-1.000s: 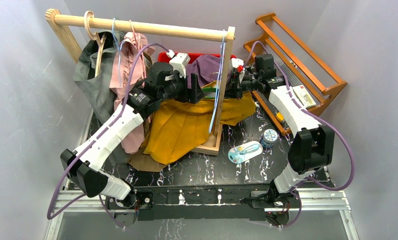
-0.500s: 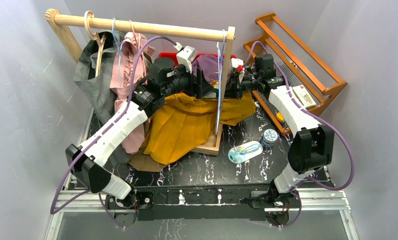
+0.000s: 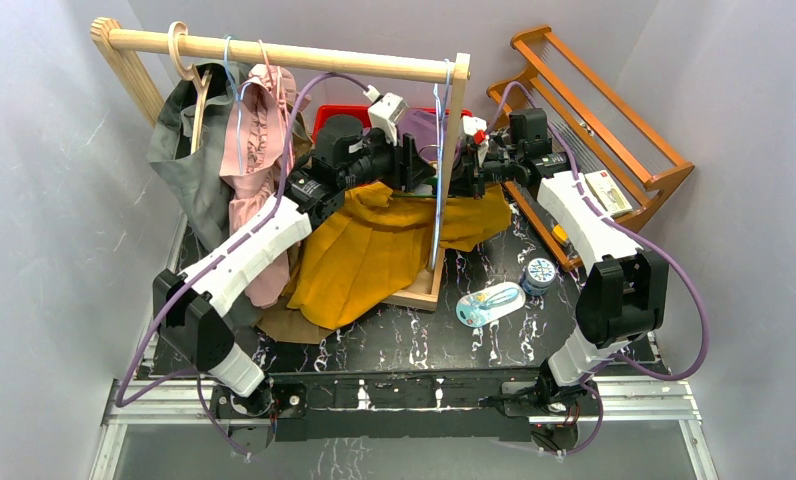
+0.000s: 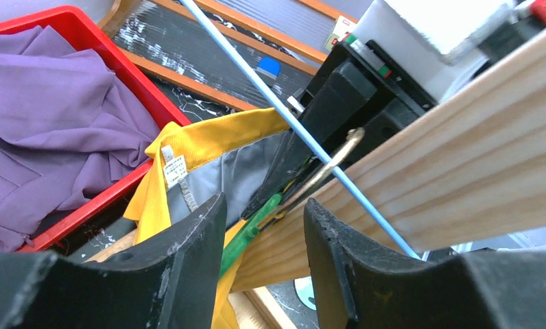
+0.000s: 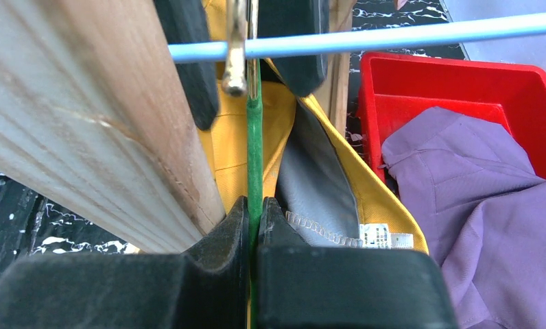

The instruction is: Remove the skirt from the hanger

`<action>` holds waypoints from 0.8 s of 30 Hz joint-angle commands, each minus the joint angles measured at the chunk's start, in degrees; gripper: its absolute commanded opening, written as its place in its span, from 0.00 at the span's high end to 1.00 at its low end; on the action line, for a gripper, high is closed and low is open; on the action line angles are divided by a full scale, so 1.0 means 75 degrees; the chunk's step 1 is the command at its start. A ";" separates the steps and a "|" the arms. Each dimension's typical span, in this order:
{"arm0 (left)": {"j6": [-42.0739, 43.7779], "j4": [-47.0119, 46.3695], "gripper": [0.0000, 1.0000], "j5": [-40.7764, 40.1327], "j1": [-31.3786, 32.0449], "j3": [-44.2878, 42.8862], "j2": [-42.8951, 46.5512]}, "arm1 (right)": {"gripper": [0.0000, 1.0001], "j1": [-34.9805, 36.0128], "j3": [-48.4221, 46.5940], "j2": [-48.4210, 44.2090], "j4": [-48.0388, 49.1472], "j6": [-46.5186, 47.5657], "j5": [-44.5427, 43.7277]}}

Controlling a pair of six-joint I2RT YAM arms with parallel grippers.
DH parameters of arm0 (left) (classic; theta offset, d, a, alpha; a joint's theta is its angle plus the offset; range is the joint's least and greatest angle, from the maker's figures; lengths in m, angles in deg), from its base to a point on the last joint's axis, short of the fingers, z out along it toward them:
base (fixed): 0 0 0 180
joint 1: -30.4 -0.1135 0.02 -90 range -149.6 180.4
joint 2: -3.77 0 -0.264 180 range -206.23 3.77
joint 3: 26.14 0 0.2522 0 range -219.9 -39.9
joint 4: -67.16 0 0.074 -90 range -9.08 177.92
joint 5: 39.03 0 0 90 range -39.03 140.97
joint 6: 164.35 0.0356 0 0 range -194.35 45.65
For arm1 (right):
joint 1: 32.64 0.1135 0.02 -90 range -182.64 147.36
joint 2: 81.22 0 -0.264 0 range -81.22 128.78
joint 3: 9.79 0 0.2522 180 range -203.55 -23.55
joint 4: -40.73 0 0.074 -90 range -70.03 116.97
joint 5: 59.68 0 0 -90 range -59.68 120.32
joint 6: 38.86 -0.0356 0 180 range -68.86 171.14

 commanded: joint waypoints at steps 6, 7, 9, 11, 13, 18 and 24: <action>-0.0250 -0.0839 0.65 0.0205 0.0007 0.0352 -0.0155 | 1.00 0.0162 -0.0298 -0.0137 0.0300 -0.0129 0.0523; -0.0294 -0.0894 0.66 0.0205 0.0001 0.0353 -0.0177 | 1.00 0.0162 -0.0292 -0.0143 0.0299 -0.0138 0.0528; -0.0363 -0.1092 0.69 0.0225 0.0007 0.0372 -0.0227 | 1.00 0.0172 -0.0280 -0.0154 0.0306 -0.0165 0.0538; -0.0454 -0.1301 0.75 0.0245 0.0007 0.0446 -0.0248 | 1.00 0.0178 -0.0244 -0.0204 0.0324 -0.0188 0.0529; -0.0527 -0.1343 0.82 0.0269 0.0007 0.0445 -0.0308 | 1.00 0.0185 -0.0152 -0.0253 0.0401 -0.0233 0.0480; -0.0502 -0.1137 1.00 0.0000 0.0013 0.0386 -0.0294 | 1.00 0.0175 0.0357 -0.0578 0.1437 -0.1127 -0.0189; -0.0339 -0.1131 1.00 -0.0554 0.0013 0.0573 0.0065 | 0.08 0.0162 0.1608 -0.1402 0.3748 -0.3317 -0.2392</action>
